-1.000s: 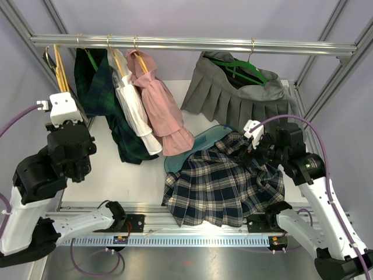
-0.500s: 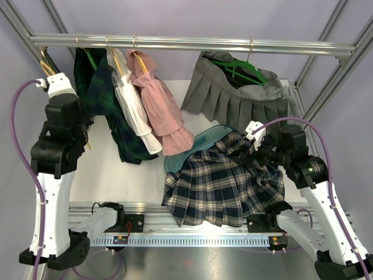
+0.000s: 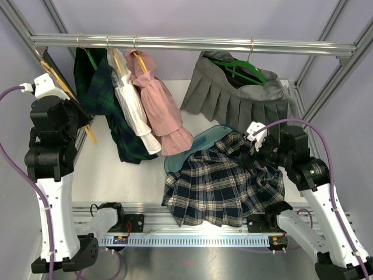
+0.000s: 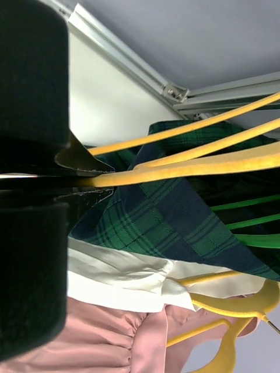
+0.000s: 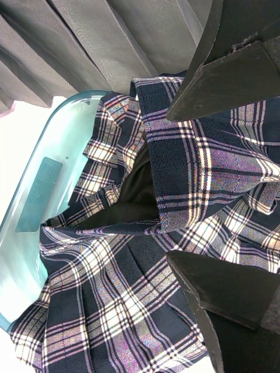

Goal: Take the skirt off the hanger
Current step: Hang the hanger back to the clothesline with the left arm

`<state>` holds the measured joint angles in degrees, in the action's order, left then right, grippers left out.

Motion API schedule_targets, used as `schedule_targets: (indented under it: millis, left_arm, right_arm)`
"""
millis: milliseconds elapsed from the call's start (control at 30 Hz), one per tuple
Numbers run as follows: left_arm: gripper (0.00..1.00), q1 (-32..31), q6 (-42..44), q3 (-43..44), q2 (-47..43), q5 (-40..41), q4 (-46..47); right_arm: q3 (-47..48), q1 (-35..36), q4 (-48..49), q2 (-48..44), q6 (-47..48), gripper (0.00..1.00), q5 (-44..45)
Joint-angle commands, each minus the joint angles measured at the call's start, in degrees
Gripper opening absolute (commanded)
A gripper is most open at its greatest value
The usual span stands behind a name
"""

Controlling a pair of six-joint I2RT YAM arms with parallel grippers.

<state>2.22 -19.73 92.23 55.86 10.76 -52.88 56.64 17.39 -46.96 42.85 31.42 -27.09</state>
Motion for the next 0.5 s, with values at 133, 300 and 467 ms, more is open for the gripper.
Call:
schedule_targets:
  millis: [133, 300, 467]
  left_arm:
    - [0.00, -0.5, -5.8, -3.6, -6.4, -9.9, 3.8]
    - [0.00, -0.5, -5.9, -5.5, -8.8, -9.4, 1.7]
    - [0.00, -0.5, -3.5, -4.3, -7.5, -7.1, 0.3]
  right_arm:
    - [-0.6, -0.2, 3.2, -0.2, -0.6, 0.99, -0.9]
    - [-1.5, -0.2, 3.6, -1.2, -0.7, 0.99, -1.1]
    - [-2.7, -0.2, 4.4, -2.2, -0.9, 0.99, -1.3]
